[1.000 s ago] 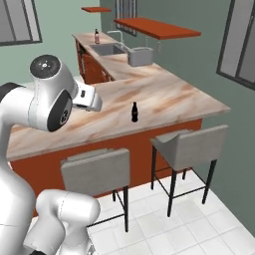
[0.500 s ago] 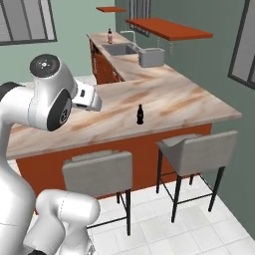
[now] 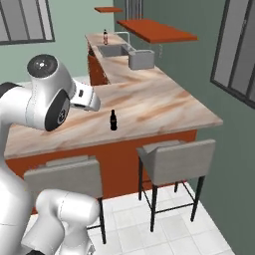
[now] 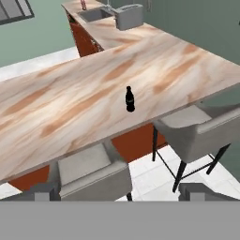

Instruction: Place the large bottle from the dining counter next to the other large bottle outside the sink, and place the small bottle from the dining counter next to the other small bottle inside the sink.

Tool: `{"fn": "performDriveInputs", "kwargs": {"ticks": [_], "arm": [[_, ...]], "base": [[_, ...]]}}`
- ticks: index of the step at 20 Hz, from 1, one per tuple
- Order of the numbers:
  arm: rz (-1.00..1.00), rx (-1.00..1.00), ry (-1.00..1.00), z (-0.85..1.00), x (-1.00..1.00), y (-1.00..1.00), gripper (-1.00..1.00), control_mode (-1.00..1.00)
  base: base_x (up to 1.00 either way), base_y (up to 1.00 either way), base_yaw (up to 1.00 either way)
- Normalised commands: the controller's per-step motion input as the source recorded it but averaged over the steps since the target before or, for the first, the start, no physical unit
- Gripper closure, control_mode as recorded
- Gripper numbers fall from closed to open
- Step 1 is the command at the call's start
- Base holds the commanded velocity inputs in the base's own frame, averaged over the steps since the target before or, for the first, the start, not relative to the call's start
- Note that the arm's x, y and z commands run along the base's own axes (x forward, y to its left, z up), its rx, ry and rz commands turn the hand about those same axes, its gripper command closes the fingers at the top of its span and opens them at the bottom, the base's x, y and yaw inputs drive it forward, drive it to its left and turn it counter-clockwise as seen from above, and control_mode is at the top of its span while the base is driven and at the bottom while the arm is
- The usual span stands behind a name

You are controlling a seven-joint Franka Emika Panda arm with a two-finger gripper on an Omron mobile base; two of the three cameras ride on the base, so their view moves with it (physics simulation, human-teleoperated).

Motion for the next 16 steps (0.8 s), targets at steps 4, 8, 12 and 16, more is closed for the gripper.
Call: {"fn": "performDriveInputs", "kwargs": {"ticks": [4, 8, 12, 16], "arm": [[0.0, 0.0, 0.0, 0.0, 0.0, 0.0, -1.0, 1.0], [0.0, 0.0, 0.0, 0.0, 0.0, 0.0, -1.0, 1.0], [0.0, 0.0, 0.0, 0.0, 0.0, 0.0, -1.0, 1.0], [0.0, 0.0, 0.0, 0.0, 0.0, 0.0, -1.0, 1.0]], "base": [[0.72, -0.58, 0.1], [0.85, -0.24, 0.14], [0.55, -0.08, 0.2], [0.11, -0.01, 0.25]]}}
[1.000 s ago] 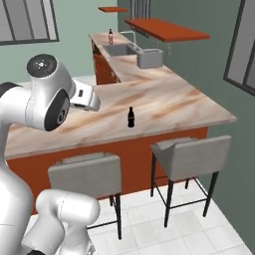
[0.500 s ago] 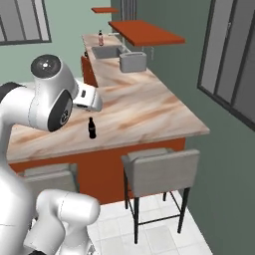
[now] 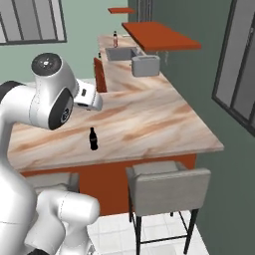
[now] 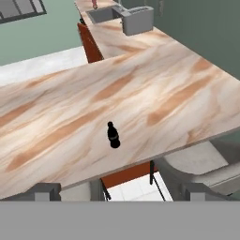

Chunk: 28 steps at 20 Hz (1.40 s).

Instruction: Place the large bottle from the dining counter next to the other large bottle outside the sink, and place the small bottle from the dining counter next to the other small bottle inside the sink.

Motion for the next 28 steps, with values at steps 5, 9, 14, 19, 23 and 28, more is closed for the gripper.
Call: {"fn": "performDriveInputs", "kwargs": {"ticks": [5, 9, 14, 19, 23, 28], "arm": [[0.0, 0.0, 0.0, 0.0, 0.0, 0.0, -1.0, 1.0], [0.0, 0.0, 0.0, 0.0, 0.0, 0.0, -1.0, 1.0], [0.0, 0.0, 0.0, 0.0, 0.0, 0.0, -1.0, 1.0], [0.0, 0.0, 0.0, 0.0, 0.0, 0.0, -1.0, 1.0], [0.0, 0.0, 0.0, 0.0, 0.0, 0.0, -1.0, 1.0], [0.0, 0.0, 0.0, 0.0, 0.0, 0.0, -1.0, 1.0]], "base": [[-0.04, 0.0, 0.25], [-0.05, 0.0, 0.25], [-0.03, -0.01, 0.24], [0.33, -0.15, 0.14], [0.49, -0.13, 0.07], [0.58, -0.24, 0.07]]}}
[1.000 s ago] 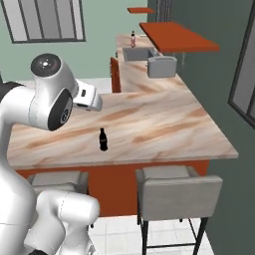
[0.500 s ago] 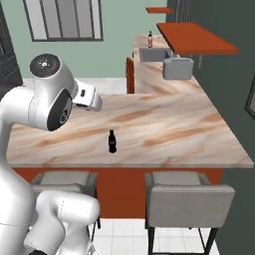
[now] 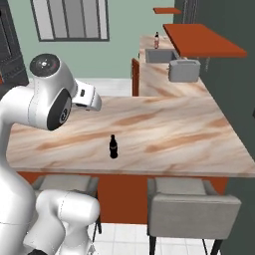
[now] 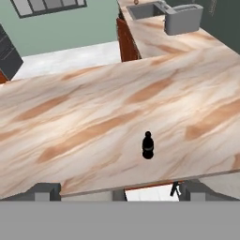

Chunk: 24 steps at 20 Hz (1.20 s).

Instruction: Place the large bottle from the dining counter next to the other large bottle outside the sink, and place the small bottle from the dining counter next to the other small bottle inside the sink.

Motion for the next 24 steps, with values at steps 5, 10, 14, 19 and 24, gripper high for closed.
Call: {"fn": "performDriveInputs", "kwargs": {"ticks": [5, 10, 14, 19, 24], "arm": [[0.0, 0.0, 0.0, 0.0, 0.0, 0.0, -1.0, 1.0], [0.0, 0.0, 0.0, 0.0, 0.0, 0.0, -1.0, 1.0], [0.0, 0.0, 0.0, 0.0, 0.0, 0.0, -1.0, 1.0], [0.0, 0.0, 0.0, 0.0, 0.0, 0.0, -1.0, 1.0], [0.0, 0.0, 0.0, 0.0, 0.0, 0.0, -1.0, 1.0]], "base": [[0.75, -0.3, 0.11], [0.48, -0.2, 0.19], [0.42, -0.3, 0.15], [0.38, -0.37, 0.13], [0.35, -0.38, 0.14]]}}
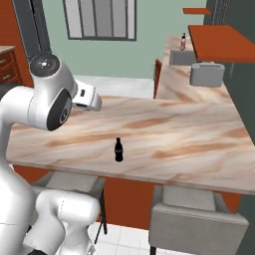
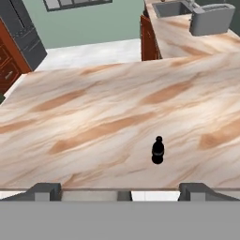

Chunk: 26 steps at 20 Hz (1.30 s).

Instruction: Place the large bottle from the dining counter next to the other large bottle outside the sink, and place the small bottle from the dining counter next to the other small bottle inside the sink.

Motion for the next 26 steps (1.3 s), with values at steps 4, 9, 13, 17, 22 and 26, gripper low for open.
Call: {"fn": "performDriveInputs", "kwargs": {"ticks": [4, 9, 13, 17, 22, 26], "arm": [[0.0, 0.0, 0.0, 0.0, 0.0, 0.0, -1.0, 1.0], [0.0, 0.0, 0.0, 0.0, 0.0, 0.0, -1.0, 1.0], [0.0, 0.0, 0.0, 0.0, 0.0, 0.0, -1.0, 1.0], [0.0, 0.0, 0.0, 0.0, 0.0, 0.0, -1.0, 1.0], [0.0, 0.0, 0.0, 0.0, 0.0, 0.0, -1.0, 1.0], [0.0, 0.0, 0.0, 0.0, 0.0, 0.0, -1.0, 1.0]], "base": [[0.13, -0.43, 0.1], [0.12, -0.42, 0.08], [0.25, -0.34, 0.07], [0.32, -0.49, 0.06], [0.47, -0.15, 0.09], [0.48, -0.09, 0.19]]}}
